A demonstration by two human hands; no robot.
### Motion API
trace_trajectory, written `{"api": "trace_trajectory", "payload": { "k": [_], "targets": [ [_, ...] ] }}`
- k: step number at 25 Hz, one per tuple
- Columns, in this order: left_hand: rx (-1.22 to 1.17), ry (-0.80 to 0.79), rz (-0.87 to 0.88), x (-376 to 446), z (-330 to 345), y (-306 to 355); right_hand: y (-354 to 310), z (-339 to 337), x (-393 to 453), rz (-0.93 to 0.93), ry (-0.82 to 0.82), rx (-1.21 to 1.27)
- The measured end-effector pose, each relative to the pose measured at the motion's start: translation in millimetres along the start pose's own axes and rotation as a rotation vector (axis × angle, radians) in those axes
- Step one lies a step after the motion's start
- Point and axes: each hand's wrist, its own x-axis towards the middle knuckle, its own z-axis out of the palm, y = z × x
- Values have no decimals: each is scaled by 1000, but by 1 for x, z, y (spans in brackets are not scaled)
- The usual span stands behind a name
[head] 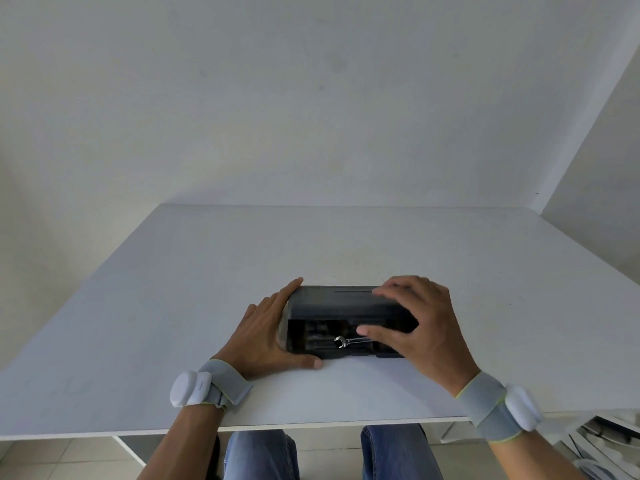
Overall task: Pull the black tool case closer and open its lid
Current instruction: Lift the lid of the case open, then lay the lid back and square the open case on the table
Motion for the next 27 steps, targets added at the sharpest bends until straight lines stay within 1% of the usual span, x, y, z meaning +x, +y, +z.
{"api": "trace_trajectory", "payload": {
  "k": [2,6,10,14,17,20,27],
  "targets": [
    [-24,-4,-7,1,2,-2,2,-5,20,-10,44,43],
    [-46,65,9,3,2,-2,8,-8,60,-10,124,109],
    [-48,82,1,2,3,-2,19,-1,85,49,150,69],
    [-55,100,6,3,5,-4,30,11,96,105,109,97],
    [-7,89,15,5,7,-6,34,22,100,166,71,93],
    [41,78,-5,6,8,-6,41,34,100,182,29,84],
    [121,78,-5,7,8,-6,58,55,108,290,-174,49]
  ]
}}
